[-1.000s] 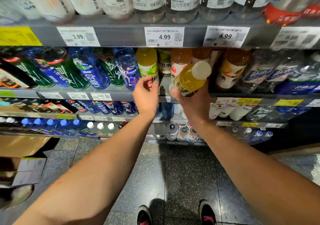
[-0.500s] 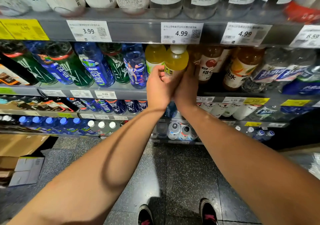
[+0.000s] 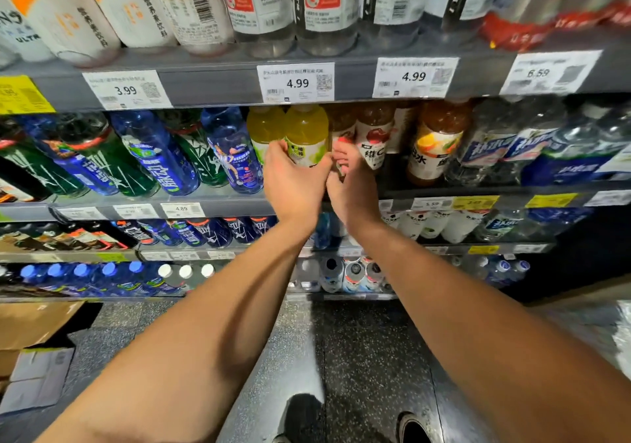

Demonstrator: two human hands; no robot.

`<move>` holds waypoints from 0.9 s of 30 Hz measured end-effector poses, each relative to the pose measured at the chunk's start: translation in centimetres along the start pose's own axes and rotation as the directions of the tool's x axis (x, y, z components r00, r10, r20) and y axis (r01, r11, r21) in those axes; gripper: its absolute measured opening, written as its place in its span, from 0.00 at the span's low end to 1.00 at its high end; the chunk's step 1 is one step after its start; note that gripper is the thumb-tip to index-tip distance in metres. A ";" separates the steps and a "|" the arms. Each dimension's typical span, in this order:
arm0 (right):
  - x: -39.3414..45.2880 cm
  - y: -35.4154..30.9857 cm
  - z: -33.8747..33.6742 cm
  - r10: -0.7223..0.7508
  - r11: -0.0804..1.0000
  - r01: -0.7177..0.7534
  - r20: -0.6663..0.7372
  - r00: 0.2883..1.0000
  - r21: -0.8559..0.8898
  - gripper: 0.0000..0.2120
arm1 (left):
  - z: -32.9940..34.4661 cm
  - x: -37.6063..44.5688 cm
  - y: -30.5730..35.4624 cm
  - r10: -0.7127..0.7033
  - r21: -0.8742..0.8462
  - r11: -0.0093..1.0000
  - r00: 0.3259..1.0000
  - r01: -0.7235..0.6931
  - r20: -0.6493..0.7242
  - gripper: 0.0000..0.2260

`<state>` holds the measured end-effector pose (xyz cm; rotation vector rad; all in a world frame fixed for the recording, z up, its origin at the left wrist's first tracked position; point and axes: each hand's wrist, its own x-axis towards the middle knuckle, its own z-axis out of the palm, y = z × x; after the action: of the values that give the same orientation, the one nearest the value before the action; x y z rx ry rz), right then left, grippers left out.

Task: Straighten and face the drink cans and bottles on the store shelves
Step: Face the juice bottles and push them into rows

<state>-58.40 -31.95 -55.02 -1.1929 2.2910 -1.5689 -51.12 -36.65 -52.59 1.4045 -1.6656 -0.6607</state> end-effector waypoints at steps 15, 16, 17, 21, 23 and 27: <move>4.0 3.7 -1.6 0.268 0.963 -0.270 -0.205 0.941 0.016 0.27 | 0.8 -0.4 -1.0 -0.007 -0.031 1.000 0.996 0.005 -0.087 0.26; 4.1 3.9 -1.6 0.263 0.964 -0.267 -0.206 0.943 0.006 0.28 | 0.9 -0.4 -1.0 -0.007 -0.037 0.999 0.996 0.004 -0.087 0.26; 4.2 4.0 -1.6 0.264 0.963 -0.269 -0.204 0.943 0.005 0.28 | 0.9 -0.5 -1.1 -0.006 -0.038 0.999 0.996 0.003 -0.090 0.26; 4.5 3.8 -1.7 0.320 0.947 -0.307 -0.216 0.922 0.091 0.32 | 1.0 -0.6 -1.1 -0.013 -0.046 0.999 0.994 0.008 -0.105 0.26; 4.6 3.6 -1.7 0.343 0.936 -0.311 -0.227 0.912 0.165 0.38 | 1.0 -0.6 -1.2 -0.015 -0.047 0.999 0.994 0.010 -0.107 0.27; 5.0 3.7 -1.6 0.385 0.922 -0.367 -0.196 0.902 0.122 0.39 | 0.8 -0.5 -1.3 -0.008 -0.037 0.999 0.994 0.004 -0.109 0.27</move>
<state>-64.61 -33.51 -55.72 -0.5320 2.3721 -1.6847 -51.15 -36.57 -54.23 1.3954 -1.5566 -0.6049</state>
